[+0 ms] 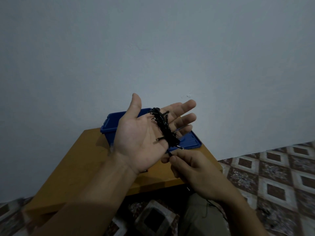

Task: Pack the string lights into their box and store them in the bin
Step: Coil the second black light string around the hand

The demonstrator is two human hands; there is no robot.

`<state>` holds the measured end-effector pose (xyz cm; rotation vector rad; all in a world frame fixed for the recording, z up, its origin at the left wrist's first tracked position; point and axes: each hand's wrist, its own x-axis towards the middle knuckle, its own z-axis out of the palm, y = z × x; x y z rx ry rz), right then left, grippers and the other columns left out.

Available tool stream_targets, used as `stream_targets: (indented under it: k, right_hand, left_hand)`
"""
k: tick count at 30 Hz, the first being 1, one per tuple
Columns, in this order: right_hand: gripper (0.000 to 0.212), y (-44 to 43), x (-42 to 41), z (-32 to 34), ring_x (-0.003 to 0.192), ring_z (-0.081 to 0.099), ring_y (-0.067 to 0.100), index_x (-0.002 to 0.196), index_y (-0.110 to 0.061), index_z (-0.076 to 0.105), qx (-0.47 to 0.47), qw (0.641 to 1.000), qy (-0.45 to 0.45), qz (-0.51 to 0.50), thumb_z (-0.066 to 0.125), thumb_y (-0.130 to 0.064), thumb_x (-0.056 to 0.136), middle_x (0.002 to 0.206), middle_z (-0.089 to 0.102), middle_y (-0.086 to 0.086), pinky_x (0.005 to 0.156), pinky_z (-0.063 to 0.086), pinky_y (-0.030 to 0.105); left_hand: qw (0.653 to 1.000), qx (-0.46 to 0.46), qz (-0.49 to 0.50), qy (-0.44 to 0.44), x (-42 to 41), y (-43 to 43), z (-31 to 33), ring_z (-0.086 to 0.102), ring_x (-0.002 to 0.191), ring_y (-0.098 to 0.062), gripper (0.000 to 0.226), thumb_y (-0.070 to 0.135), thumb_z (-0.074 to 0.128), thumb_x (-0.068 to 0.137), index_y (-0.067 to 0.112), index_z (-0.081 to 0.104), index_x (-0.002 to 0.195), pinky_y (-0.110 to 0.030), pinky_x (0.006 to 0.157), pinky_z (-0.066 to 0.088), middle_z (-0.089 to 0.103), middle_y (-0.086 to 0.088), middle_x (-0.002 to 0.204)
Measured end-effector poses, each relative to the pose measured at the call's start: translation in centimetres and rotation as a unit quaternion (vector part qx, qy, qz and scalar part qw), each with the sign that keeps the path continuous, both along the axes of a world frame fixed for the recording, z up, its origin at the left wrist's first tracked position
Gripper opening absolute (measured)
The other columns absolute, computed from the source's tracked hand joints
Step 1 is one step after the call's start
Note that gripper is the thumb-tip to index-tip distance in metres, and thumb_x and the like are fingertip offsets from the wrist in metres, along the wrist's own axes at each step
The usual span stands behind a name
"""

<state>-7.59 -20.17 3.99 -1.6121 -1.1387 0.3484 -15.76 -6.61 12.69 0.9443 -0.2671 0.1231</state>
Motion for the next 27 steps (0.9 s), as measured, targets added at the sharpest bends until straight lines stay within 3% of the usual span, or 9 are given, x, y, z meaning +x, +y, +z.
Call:
stream_targets:
  k: [7, 11, 14, 17, 21, 25, 27]
  right_hand:
    - [0.029, -0.3, -0.4, 0.7, 0.049, 0.034, 0.007, 0.1, -0.014, 0.07, 0.021, 0.998, 0.049, 0.026, 0.044, -0.026, 0.106, 0.058, 0.043, -0.003, 0.049, 0.029, 0.02]
    - [0.03, -0.5, -0.6, 1.2, 0.045, 0.032, 0.009, 0.092, -0.009, 0.069, 0.022, 0.998, 0.061, 0.006, 0.047, -0.024, 0.106, 0.051, 0.042, -0.005, 0.047, 0.029, 0.022]
    - [0.031, -0.6, -0.6, 1.3, 0.041, 0.039, 0.009, 0.083, -0.009, 0.07, 0.017, 0.997, 0.062, -0.034, 0.052, -0.025, 0.103, 0.047, 0.049, -0.004, 0.046, 0.033, 0.022]
    - [0.035, -0.8, -0.7, 1.5, 0.036, 0.038, 0.01, 0.079, -0.005, 0.069, 0.023, 0.994, 0.084, -0.063, 0.055, -0.026, 0.102, 0.044, 0.05, -0.001, 0.042, 0.032, 0.02]
    - [0.037, -0.8, -0.8, 1.6, 0.035, 0.037, 0.015, 0.079, 0.0, 0.067, 0.038, 0.99, 0.113, -0.072, 0.055, -0.027, 0.101, 0.045, 0.052, 0.002, 0.039, 0.031, 0.021]
    - [0.034, -1.1, -0.7, 1.8, 0.038, 0.042, 0.019, 0.085, 0.004, 0.068, 0.039, 0.985, 0.16, -0.052, 0.056, -0.024, 0.101, 0.051, 0.056, 0.008, 0.043, 0.037, 0.024]
    - [0.031, -1.2, -0.5, 2.0, 0.042, 0.043, 0.021, 0.09, 0.013, 0.063, 0.036, 0.98, 0.195, -0.025, 0.059, -0.016, 0.097, 0.055, 0.057, 0.01, 0.044, 0.038, 0.026]
  left_hand:
    - [0.988, 0.099, 0.116, -0.004, 0.4, -0.1, -0.4, 0.064, 0.119, -0.029, 0.092, 0.073, 0.011, 0.094, 0.0, 0.04, 0.143, -0.046, 0.109, 0.043, 0.066, -0.017, 0.13]
    - [0.966, 0.198, 0.165, 0.002, 1.0, 0.0, -2.0, 0.05, 0.136, -0.017, 0.092, 0.071, 0.012, 0.091, 0.004, 0.031, 0.151, -0.043, 0.122, 0.025, 0.063, -0.006, 0.137]
    - [0.952, 0.259, 0.16, 0.013, 1.2, 0.0, -2.8, 0.036, 0.144, -0.007, 0.086, 0.075, 0.011, 0.089, 0.017, 0.039, 0.146, -0.036, 0.122, 0.018, 0.058, 0.005, 0.143]
    - [0.938, 0.305, 0.165, 0.033, 1.3, -0.4, -2.8, 0.03, 0.146, -0.003, 0.077, 0.079, 0.009, 0.086, 0.032, 0.05, 0.132, -0.03, 0.117, 0.02, 0.052, 0.007, 0.149]
    - [0.923, 0.343, 0.158, 0.072, 1.5, -0.9, -3.0, 0.034, 0.139, -0.003, 0.093, 0.078, 0.012, 0.077, 0.023, 0.037, 0.148, -0.017, 0.099, 0.033, 0.053, 0.007, 0.148]
    - [0.905, 0.378, 0.178, 0.084, 1.5, -1.7, -3.8, 0.041, 0.132, -0.005, 0.071, 0.083, 0.015, 0.07, 0.045, 0.053, 0.117, -0.032, 0.11, 0.034, 0.047, 0.006, 0.151]
    - [0.907, 0.366, 0.182, 0.097, 1.9, -1.5, -4.1, 0.056, 0.124, -0.008, 0.094, 0.084, 0.019, 0.066, 0.031, 0.046, 0.14, -0.031, 0.104, 0.046, 0.058, 0.001, 0.14]
